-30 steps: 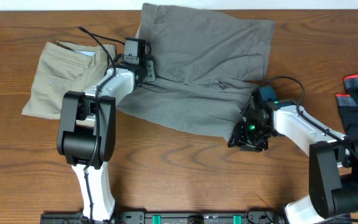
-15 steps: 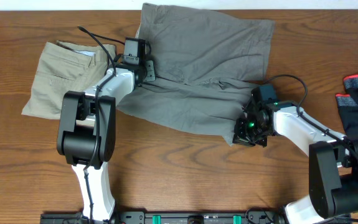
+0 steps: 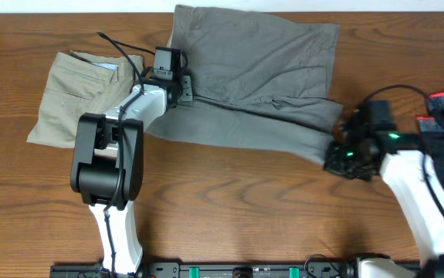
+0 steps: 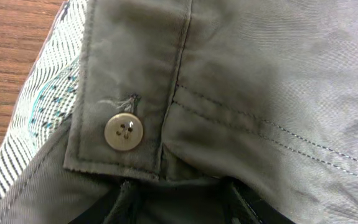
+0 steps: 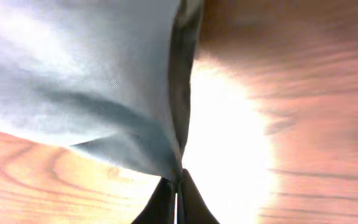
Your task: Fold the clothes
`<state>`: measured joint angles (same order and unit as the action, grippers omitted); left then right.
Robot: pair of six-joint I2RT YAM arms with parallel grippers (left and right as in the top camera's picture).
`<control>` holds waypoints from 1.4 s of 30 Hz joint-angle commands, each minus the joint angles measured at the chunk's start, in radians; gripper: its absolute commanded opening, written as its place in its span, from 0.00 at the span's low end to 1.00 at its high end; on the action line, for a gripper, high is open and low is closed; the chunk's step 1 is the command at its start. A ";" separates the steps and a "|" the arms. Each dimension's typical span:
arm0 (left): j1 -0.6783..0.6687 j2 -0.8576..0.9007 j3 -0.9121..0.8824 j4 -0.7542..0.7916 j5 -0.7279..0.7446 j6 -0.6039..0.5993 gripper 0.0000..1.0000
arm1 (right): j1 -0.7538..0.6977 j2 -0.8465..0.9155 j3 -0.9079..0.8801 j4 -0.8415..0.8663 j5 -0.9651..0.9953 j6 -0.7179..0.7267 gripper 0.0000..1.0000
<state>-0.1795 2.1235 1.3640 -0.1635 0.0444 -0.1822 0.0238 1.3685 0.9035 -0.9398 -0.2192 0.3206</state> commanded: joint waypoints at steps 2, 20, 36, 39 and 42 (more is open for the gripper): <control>0.017 0.003 -0.002 -0.019 -0.027 0.017 0.45 | -0.084 -0.080 0.027 -0.026 0.128 -0.102 0.01; 0.024 -0.363 -0.002 -0.415 -0.038 0.016 0.89 | -0.093 -0.059 0.023 -0.031 -0.023 -0.170 0.01; 0.048 -0.260 -0.087 -0.588 -0.033 0.000 0.87 | 0.036 0.304 -0.126 0.347 -0.180 -0.126 0.49; 0.048 -0.261 -0.087 -0.596 -0.033 0.000 0.87 | 0.036 0.370 -0.126 0.369 -0.137 -0.081 0.20; 0.048 -0.261 -0.087 -0.605 -0.034 0.001 0.87 | 0.034 0.385 -0.126 0.368 -0.143 -0.084 0.01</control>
<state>-0.1345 1.8668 1.2800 -0.7582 0.0189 -0.1799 0.0536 1.6958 0.8021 -0.5701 -0.4313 0.2050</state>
